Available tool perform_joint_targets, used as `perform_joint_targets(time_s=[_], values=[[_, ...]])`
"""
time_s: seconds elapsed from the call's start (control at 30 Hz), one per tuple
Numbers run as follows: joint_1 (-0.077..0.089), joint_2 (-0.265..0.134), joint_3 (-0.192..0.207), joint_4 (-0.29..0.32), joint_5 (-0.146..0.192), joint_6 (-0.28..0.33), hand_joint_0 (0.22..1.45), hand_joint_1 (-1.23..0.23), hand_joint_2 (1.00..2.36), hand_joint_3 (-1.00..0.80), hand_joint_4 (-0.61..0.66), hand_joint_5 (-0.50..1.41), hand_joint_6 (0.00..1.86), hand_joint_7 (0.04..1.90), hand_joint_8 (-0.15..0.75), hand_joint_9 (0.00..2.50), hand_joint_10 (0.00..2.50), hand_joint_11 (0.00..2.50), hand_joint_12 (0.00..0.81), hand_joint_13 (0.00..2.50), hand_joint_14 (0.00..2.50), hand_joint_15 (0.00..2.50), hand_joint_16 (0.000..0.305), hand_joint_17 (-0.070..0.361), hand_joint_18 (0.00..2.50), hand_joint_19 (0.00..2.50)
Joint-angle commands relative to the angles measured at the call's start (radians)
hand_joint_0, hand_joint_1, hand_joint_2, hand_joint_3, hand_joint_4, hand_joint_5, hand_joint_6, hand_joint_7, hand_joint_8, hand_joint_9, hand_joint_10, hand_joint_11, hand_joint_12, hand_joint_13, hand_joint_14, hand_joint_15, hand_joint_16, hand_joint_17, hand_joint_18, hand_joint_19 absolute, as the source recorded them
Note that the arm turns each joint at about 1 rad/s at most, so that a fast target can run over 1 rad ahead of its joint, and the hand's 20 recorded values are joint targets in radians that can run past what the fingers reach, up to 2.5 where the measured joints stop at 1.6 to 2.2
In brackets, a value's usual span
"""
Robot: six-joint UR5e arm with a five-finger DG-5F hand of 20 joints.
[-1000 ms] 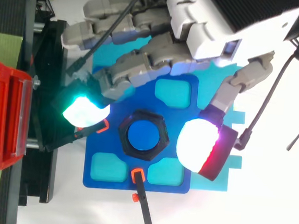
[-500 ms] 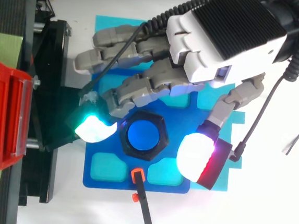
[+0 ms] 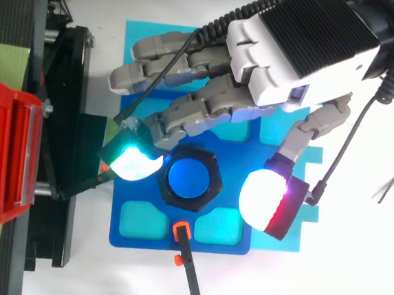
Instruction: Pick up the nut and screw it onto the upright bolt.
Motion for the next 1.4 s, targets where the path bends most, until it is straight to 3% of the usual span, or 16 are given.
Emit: perform_joint_targets(time_s=[0.0, 0.53, 0.63, 1.03, 1.37], values=[[-0.002, 0.0, 0.0, -0.004, -0.005, 0.0, 0.44, -0.12, 1.0, -0.5, 0.11, -0.2, 0.5, 0.63, 0.191, 0.14, 0.0, 0.0, 0.339, 0.0, 0.0, 0.0, 0.044, 0.098, 0.0, 0.0], [-0.002, 0.0, 0.0, -0.024, -0.009, -0.001, 0.45, -0.14, 1.0, -0.5, 0.18, -0.16, 0.5, 0.77, 0.218, 0.23, 0.0, 0.0, 0.332, 0.07, 0.0, 0.0, 0.041, 0.092, 0.0, 0.0], [-0.004, 0.0, 0.0, -0.026, -0.025, 0.002, 0.45, -0.14, 1.0, -0.5, 0.19, -0.15, 0.5, 0.81, 0.223, 0.23, 0.0, 0.0, 0.331, 0.07, 0.0, 0.0, 0.041, 0.091, 0.0, 0.0], [-0.017, 0.0, 0.001, -0.02, -0.04, 0.023, 0.46, -0.18, 1.0, -0.5, 0.24, -0.11, 0.5, 0.97, 0.237, 0.3, 0.0, 0.0, 0.332, 0.12, 0.0, 0.0, 0.04, 0.089, 0.0, 0.0], [-0.04, 0.002, 0.017, -0.03, -0.078, 0.028, 0.47, -0.23, 1.0, -0.5, 0.24, -0.08, 0.5, 1.16, 0.25, 0.39, 0.0, 0.0, 0.323, 0.17, 0.0, 0.0, 0.037, 0.083, 0.0, 0.0]])
